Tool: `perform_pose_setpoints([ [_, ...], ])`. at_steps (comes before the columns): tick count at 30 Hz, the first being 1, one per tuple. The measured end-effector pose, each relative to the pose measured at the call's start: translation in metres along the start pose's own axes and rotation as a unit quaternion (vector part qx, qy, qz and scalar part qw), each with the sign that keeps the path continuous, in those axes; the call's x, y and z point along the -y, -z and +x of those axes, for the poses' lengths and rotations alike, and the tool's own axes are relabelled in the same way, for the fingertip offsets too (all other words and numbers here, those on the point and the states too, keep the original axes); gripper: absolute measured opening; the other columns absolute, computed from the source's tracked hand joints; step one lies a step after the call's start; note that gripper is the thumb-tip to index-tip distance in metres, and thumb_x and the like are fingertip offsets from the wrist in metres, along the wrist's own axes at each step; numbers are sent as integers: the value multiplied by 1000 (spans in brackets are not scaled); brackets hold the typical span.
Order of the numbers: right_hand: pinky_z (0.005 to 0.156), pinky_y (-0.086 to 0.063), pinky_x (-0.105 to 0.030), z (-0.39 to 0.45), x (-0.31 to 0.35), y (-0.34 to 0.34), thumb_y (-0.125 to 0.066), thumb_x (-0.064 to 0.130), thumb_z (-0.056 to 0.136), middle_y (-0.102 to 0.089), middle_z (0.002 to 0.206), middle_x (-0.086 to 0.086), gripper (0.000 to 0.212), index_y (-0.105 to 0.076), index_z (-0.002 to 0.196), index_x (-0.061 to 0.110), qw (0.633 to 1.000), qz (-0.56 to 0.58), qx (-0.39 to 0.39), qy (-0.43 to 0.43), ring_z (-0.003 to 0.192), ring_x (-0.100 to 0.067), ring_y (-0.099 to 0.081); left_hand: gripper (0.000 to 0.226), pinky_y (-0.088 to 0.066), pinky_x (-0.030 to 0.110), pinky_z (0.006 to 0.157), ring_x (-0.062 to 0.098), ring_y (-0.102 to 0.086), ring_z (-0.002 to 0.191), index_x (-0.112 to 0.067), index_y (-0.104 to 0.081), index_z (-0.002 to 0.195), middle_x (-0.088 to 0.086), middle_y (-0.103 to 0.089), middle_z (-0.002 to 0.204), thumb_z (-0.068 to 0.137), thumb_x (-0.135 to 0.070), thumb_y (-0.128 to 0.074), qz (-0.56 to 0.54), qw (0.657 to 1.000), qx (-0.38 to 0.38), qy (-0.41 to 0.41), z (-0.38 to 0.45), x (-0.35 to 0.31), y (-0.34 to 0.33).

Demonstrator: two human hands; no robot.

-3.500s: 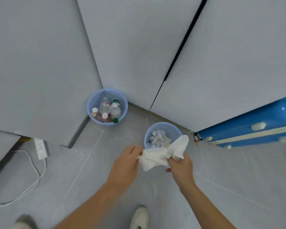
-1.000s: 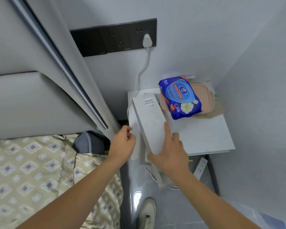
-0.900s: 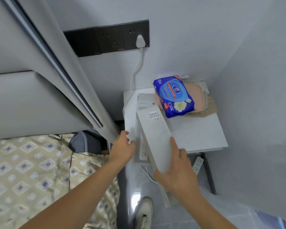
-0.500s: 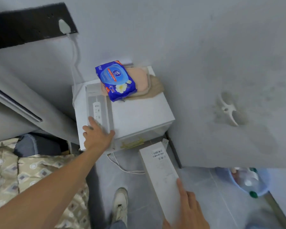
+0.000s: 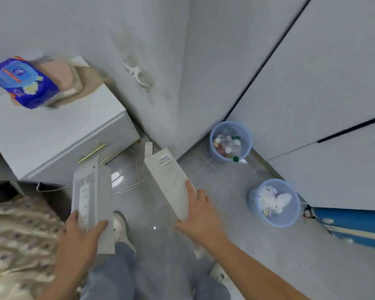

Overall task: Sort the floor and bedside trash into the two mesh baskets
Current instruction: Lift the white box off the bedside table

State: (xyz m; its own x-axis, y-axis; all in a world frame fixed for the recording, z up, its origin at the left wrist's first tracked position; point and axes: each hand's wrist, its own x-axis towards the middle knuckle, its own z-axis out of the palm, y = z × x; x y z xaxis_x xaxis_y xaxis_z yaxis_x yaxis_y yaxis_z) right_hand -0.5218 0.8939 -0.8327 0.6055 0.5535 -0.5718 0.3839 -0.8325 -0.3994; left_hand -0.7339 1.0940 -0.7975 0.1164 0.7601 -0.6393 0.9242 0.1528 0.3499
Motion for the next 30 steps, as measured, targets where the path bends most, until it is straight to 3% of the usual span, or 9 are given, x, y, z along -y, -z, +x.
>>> perform_pose_setpoints([
  [3, 94, -49, -45, -46, -62, 8, -64, 73, 64, -34, 136, -3, 120, 4, 156, 39, 996, 26, 24, -78, 117, -29, -45, 114, -35, 56, 114, 43, -44, 133, -22, -30, 155, 23, -43, 149, 59, -71, -71, 44, 994, 96, 28, -52, -18, -48],
  [6, 97, -49, -45, -92, -130, 10, -62, 75, 57, -31, 141, -4, 119, -2, 154, 42, 977, 94, 36, -190, 124, -32, -47, 119, -36, 52, 111, 40, -49, 129, -23, -36, 152, 18, -46, 148, 49, -72, -69, 83, 982, 169, -15, -97, -52, -102],
  [10, 91, -53, -43, -127, -219, 9, -61, 77, 54, -34, 131, -1, 117, -7, 152, 42, 923, 224, 20, -311, 116, -31, -57, 113, -48, 48, 100, 35, -61, 111, -27, -44, 146, 12, -61, 129, 46, -76, -65, 122, 962, 226, -89, -126, -101, -185],
  [14, 92, -48, -40, -120, -302, 6, -66, 62, 75, -34, 137, -2, 95, -20, 154, 36, 846, 355, -44, -394, 118, -34, -58, 95, -47, 44, 92, 28, -58, 102, -36, -40, 145, 5, -55, 123, 62, -76, -64, 173, 931, 251, -202, -142, -154, -283],
  [18, 104, -46, -45, -86, -380, 1, -64, 60, 79, -33, 135, -3, 79, -33, 147, 35, 784, 446, -84, -423, 115, -32, -55, 78, -42, 37, 80, 23, -52, 93, -37, -37, 148, 0, -46, 116, 82, -63, -69, 231, 892, 259, -289, -144, -199, -392],
  [21, 106, -46, -48, -56, -420, 1, -64, 59, 78, -35, 137, -5, 77, -38, 145, 32, 758, 486, -109, -420, 115, -31, -54, 84, -46, 39, 82, 25, -56, 95, -36, -38, 148, 3, -48, 119, 77, -69, -66, 255, 878, 273, -298, -137, -216, -458],
  [25, 104, -48, -48, -11, -478, -9, -61, 64, 60, -45, 138, -5, 85, -46, 138, 33, 696, 559, -139, -429, 115, -27, -55, 101, -50, 44, 97, 28, -61, 112, -31, -46, 147, 3, -59, 133, 58, -77, -60, 236, 877, 329, -261, -131, -223, -538],
  [30, 100, -50, -47, 27, -527, -36, -60, 66, 58, -53, 134, -4, 79, -54, 129, 32, 696, 564, -108, -431, 112, -24, -57, 86, -49, 44, 103, 27, -61, 115, -29, -59, 136, 1, -64, 130, 59, -69, -63, 226, 881, 354, -220, -116, -229, -600],
])
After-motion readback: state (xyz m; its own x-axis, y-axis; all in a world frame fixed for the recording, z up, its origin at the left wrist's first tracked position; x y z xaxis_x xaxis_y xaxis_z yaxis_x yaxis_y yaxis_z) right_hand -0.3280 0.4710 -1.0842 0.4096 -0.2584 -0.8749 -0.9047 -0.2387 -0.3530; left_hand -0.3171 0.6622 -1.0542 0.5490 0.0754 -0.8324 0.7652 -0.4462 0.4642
